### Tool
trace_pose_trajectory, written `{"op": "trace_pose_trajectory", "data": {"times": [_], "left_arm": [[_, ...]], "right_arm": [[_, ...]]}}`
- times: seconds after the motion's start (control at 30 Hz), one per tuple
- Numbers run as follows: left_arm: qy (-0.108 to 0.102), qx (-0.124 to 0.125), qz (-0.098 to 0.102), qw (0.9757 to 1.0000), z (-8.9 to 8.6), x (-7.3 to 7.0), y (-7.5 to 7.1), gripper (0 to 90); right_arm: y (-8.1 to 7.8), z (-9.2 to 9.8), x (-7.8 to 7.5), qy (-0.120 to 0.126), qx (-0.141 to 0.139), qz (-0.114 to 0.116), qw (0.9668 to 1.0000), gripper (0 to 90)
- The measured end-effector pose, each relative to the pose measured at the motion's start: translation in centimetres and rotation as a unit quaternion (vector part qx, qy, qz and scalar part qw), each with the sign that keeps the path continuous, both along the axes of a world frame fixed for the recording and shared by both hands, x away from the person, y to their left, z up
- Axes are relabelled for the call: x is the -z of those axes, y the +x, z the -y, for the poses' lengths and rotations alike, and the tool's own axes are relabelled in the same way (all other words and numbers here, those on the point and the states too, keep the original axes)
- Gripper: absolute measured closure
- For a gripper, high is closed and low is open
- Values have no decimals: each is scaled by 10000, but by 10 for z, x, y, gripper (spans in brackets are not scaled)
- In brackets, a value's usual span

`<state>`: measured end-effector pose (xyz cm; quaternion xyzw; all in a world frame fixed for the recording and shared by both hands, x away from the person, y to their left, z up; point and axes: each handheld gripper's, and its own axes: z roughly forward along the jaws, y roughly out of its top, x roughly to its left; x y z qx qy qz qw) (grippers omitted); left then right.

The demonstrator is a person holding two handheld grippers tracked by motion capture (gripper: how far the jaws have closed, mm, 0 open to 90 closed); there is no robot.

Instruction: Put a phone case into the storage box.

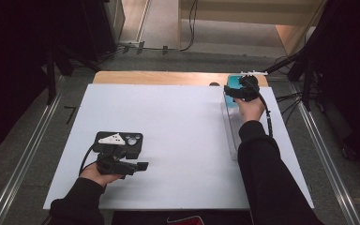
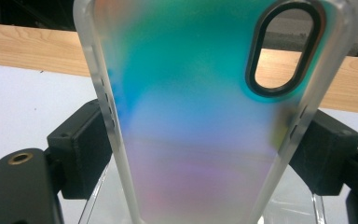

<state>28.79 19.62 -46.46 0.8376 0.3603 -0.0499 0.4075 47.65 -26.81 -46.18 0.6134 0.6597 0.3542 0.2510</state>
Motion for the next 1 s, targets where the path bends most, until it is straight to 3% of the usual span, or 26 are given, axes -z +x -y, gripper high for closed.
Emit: {"op": "trace_pose_trajectory", "data": {"times": [0.1, 0.23, 0.6, 0.83, 1.0], "left_arm": [[4, 0, -7, 10000, 0, 0, 0, 310], [10, 8, -13, 10000, 0, 0, 0, 310], [-5, -62, -40, 10000, -1, 0, 1, 311], [-35, -97, -105, 9999, -1, -1, 2, 310], [-37, -124, -90, 9999, -1, -2, 3, 310]], "right_arm": [[1, 1, 1, 44, 29, 25, 10000, 139], [3, 1, 3, 185, -79, 1, 9998, 0], [-7, 4, -12, 269, -258, -92, 9993, 0], [-24, 1, -31, 210, -363, -305, 9987, 0], [-39, -5, -41, 378, -601, -518, 9961, 0]]}}
